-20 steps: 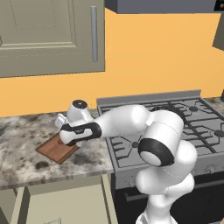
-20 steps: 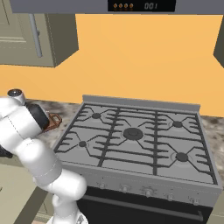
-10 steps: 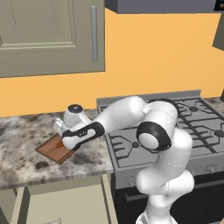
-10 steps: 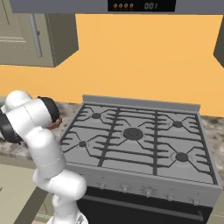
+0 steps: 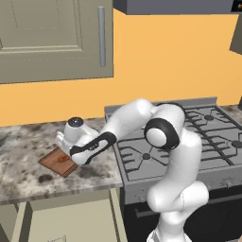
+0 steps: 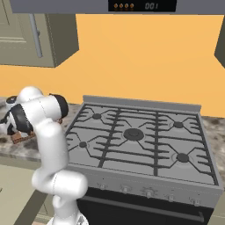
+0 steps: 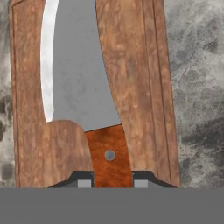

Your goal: Open the drawer on the left and place the cutting tools on the cutting board.

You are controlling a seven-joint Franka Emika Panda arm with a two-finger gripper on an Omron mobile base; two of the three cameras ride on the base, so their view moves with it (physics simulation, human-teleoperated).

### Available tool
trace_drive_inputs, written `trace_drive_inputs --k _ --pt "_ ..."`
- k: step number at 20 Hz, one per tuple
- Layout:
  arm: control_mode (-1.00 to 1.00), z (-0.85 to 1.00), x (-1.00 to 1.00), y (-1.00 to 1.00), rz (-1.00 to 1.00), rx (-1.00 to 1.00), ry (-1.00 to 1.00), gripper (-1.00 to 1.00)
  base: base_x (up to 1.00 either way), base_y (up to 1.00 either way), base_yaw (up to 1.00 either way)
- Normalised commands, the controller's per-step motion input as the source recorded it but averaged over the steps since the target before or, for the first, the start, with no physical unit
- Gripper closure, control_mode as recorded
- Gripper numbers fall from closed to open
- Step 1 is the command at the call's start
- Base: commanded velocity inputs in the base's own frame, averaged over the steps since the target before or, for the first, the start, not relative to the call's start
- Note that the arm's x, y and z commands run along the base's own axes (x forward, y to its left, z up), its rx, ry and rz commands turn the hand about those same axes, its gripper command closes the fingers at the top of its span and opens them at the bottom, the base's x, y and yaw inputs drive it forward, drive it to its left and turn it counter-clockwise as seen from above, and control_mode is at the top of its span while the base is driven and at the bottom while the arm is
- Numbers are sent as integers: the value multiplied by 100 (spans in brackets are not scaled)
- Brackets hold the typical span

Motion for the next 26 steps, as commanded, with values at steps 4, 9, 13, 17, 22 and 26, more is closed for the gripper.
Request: trace_drive_inputs --k 4,9,13,17,22,26 --pt "-100 -2 19 8 0 0 0 -100 0 0 0" --pt "-100 5 3 0 0 0 0 -100 0 0 0" --pt "-100 38 0 1 -3 0 2 -100 0 0 0" --pt "-100 76 -3 2 -4 0 3 -100 0 0 0" --pt "-100 51 -65 -1 2 -2 3 -100 0 0 0" --pt "-100 0 -100 -15 22 -12 2 -100 0 0 0"
